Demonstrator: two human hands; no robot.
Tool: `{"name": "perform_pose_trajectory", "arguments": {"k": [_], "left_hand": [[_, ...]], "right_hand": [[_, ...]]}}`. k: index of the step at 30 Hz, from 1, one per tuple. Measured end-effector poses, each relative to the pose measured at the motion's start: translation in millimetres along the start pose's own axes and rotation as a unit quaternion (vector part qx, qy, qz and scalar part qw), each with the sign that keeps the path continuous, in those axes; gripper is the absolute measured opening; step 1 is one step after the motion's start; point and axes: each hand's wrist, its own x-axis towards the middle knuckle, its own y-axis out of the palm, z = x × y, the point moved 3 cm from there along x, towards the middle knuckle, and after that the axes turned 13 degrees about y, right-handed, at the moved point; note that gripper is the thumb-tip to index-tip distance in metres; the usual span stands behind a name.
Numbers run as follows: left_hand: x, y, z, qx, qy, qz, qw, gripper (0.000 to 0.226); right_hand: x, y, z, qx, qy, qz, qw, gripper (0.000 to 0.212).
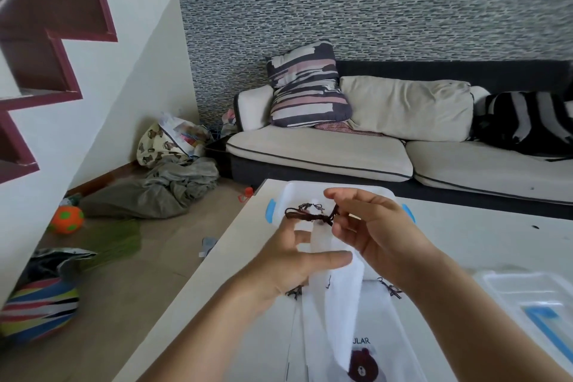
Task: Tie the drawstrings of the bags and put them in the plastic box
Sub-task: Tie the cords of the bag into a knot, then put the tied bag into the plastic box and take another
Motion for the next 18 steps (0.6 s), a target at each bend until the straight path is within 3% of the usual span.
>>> {"name": "perform_pose_trajectory", "arguments": {"k": [3,5,7,10,11,13,14,16,18], "left_hand": [[7.3,0.4,6.0,-0.009,0.041,-0.092,0.995,0.027],[11.6,-2.5,7.2,-0.072,0.044,-0.152,0.985,0.013],[18.5,-6.8,9.7,-0.175,0.014,-0.214,0.961,0.016],[28.0,-8.8,11.0,-0.347,-0.021,-0.252,0.903,0.019],[29.3,-7.7,9.2,-0.398,-0.026,-0.247,0.883,0.020],[30.2,-3.8,2.4,-0.459,-0.029,-0.215,0.862,0.021],[28.7,-1.7,-1.9,-0.462,-0.023,-0.194,0.865,0.020],[28.1,0.9,-6.9,-0.443,-0.005,-0.156,0.883,0.018],[31.8,-2.3,-1.8,-0.385,-0.002,-0.156,0.910,0.016]], "right_hand": [[-1.3,4.8,0.1,-0.042,-0.007,0.020,0.999,0.014],[-1.4,1.9,3.2,-0.180,-0.068,-0.031,0.981,0.021],[-6.6,-5.1,9.9,-0.417,-0.169,-0.131,0.883,0.058],[-11.3,-2.0,-4.1,-0.649,-0.161,-0.093,0.738,0.106],[-10.3,-0.2,-16.2,-0.697,-0.149,-0.086,0.696,0.105],[-4.1,1.7,-29.3,-0.714,-0.221,-0.151,0.647,0.072],[-0.9,0.0,-28.0,-0.692,-0.263,-0.209,0.639,0.059],[4.4,-5.5,-14.8,-0.631,-0.314,-0.296,0.645,0.056],[13.1,-15.8,5.7,-0.574,-0.365,-0.322,0.659,0.055]]}}
